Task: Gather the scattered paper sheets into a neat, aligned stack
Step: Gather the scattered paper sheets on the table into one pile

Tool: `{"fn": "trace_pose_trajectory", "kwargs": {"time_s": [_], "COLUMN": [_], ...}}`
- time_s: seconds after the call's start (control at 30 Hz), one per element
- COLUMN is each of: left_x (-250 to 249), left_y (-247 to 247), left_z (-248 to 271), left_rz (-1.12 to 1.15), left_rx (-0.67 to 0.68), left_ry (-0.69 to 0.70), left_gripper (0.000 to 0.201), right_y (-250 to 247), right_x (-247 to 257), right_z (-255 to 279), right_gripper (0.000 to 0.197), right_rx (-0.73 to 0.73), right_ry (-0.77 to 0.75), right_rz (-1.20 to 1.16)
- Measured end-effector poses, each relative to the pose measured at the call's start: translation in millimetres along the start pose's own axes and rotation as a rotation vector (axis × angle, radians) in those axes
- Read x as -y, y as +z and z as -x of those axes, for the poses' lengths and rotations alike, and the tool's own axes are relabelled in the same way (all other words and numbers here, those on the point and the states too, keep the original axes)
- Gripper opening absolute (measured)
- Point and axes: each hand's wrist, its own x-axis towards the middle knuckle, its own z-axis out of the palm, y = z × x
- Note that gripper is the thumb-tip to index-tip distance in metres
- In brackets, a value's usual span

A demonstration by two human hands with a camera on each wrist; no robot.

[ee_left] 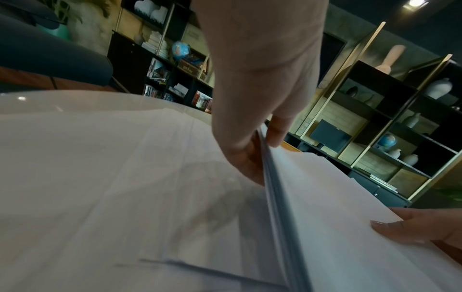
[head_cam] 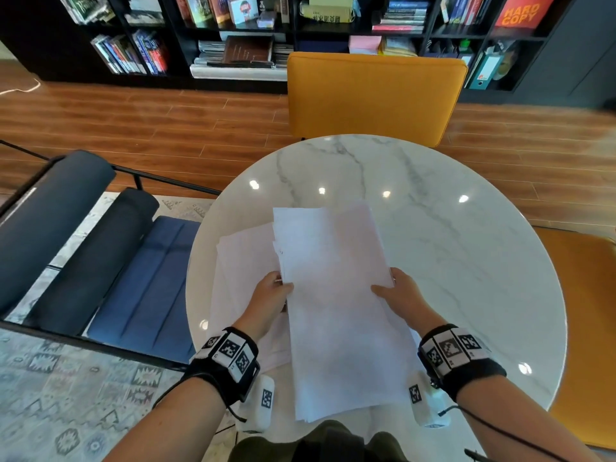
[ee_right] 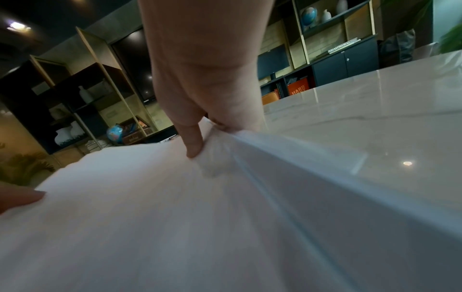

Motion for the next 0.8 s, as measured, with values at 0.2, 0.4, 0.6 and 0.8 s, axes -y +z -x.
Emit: {"fn": "trace_pose_trajectory", "kwargs": {"time_s": [0.2,0.4,0.6,0.8], "left_x": [17.7,13.2,21.5,-1.1], "left_y": [-29.6,-34.7,-32.2,-8.8], "left_z": [-3.2,-14.9,-36.9,-12.8], "left_rz": [-0.069,-0.083,-0.151,-0.108], "left_rx": [-0.346,-0.334,-0.282,-0.193], "left_ry": [-0.072,-0.156,-0.150,0.000], "left_gripper": [0.045,0.056,0.055,0.049], "right_y": [5.1,14.3,23.9,38.0], "right_x": [0.0,6.9,16.5,20.5], "right_z": [-5.1,-6.8,-7.9,-3.2], "right_gripper": [0.042,0.042,0.042,0.051], "right_rx": [-0.026,-0.033,-0.001,0.082], "right_ry": [0.026,0.004,-0.008,-0.010], "right_rz": [0.152,0.258,0.269,0.281]}}
